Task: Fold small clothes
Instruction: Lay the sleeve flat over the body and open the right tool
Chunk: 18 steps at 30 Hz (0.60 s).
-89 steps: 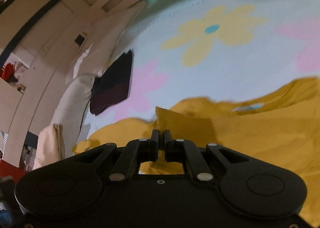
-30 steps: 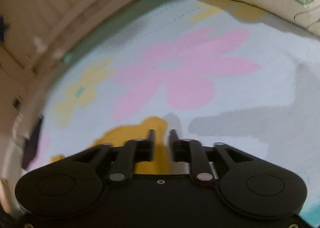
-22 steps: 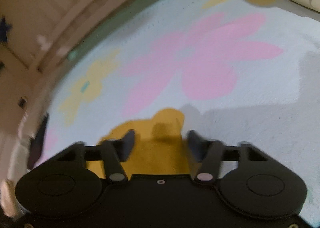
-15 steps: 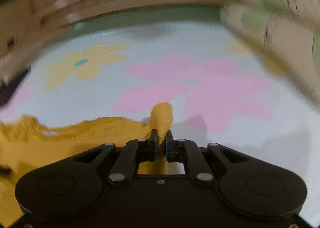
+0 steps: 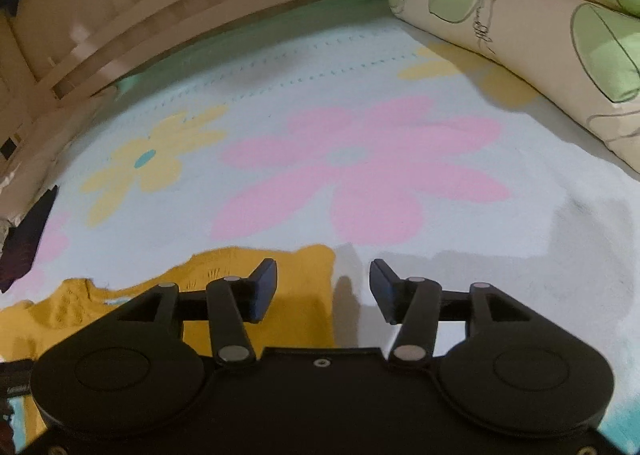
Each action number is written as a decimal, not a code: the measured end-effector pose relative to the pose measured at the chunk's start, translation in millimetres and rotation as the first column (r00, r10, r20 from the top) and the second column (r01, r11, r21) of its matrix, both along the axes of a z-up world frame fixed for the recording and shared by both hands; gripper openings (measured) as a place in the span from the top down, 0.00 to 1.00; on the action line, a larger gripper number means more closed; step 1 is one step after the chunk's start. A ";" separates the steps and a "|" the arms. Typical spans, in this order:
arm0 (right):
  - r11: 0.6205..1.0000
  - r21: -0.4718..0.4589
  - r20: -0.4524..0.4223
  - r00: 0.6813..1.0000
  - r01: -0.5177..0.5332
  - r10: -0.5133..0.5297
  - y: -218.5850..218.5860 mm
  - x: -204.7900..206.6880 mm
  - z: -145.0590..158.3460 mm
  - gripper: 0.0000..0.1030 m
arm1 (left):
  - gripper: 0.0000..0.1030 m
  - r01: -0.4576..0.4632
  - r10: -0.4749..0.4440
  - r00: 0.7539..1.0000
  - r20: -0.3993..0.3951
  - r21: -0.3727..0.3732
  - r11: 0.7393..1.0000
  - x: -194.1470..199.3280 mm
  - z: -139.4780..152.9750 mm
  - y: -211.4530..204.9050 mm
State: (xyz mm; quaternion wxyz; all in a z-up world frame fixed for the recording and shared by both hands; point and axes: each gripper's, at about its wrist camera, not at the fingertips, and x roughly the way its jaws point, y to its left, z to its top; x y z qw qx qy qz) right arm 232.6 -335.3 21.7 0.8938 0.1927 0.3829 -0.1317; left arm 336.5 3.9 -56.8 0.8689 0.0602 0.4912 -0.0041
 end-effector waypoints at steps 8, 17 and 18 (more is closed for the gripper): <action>0.999 0.017 -0.086 0.995 -0.047 0.048 18.5 -19.5 4.3 0.29 | 0.37 -0.096 0.096 0.995 0.017 0.011 0.995 3.7 14.4 34.6; 0.983 0.043 -0.135 0.974 -0.176 0.180 85.3 -31.9 9.7 0.07 | 0.37 -0.243 0.248 0.968 0.034 -0.111 0.964 7.8 30.6 95.1; 0.978 0.049 -0.148 0.967 -0.203 0.208 96.1 -31.7 6.9 0.05 | 0.37 -0.256 0.261 0.965 0.030 -0.130 0.958 7.5 30.7 101.9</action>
